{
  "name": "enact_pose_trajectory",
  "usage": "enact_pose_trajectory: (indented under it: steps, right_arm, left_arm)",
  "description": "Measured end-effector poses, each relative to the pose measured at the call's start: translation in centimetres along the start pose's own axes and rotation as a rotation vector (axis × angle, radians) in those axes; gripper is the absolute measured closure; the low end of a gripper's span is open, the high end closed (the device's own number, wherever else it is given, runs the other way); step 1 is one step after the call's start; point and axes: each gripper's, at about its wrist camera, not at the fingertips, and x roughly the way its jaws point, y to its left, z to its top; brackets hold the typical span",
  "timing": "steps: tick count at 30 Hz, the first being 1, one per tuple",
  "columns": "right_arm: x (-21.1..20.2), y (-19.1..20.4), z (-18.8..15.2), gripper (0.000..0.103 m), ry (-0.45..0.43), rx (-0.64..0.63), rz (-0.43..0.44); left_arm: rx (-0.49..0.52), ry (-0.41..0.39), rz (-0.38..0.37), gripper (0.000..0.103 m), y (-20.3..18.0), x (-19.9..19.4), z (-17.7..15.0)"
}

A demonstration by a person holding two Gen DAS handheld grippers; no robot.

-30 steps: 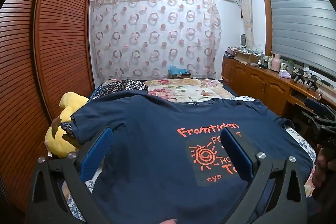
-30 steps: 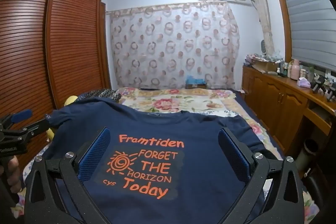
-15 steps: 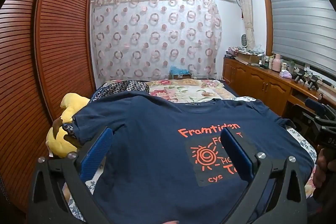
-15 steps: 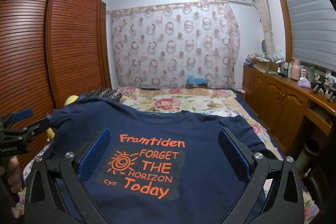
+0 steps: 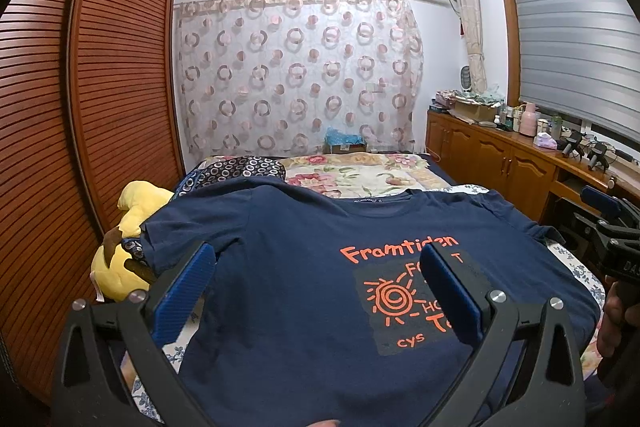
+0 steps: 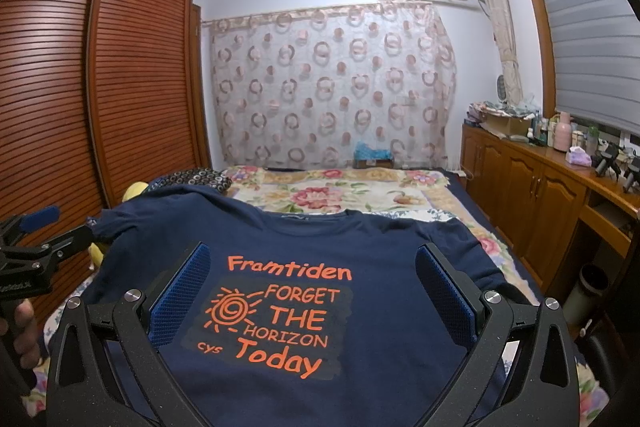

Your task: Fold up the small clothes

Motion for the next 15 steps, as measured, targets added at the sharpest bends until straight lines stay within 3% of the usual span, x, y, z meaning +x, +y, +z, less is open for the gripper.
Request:
enact_pose_trajectory:
  steps: [15]
  right_arm:
    - [0.1,0.0,-0.1,0.000,-0.001,0.000,-0.001]
  left_arm:
    - [0.005,-0.009,0.008,0.000,1.1,-0.5,0.9]
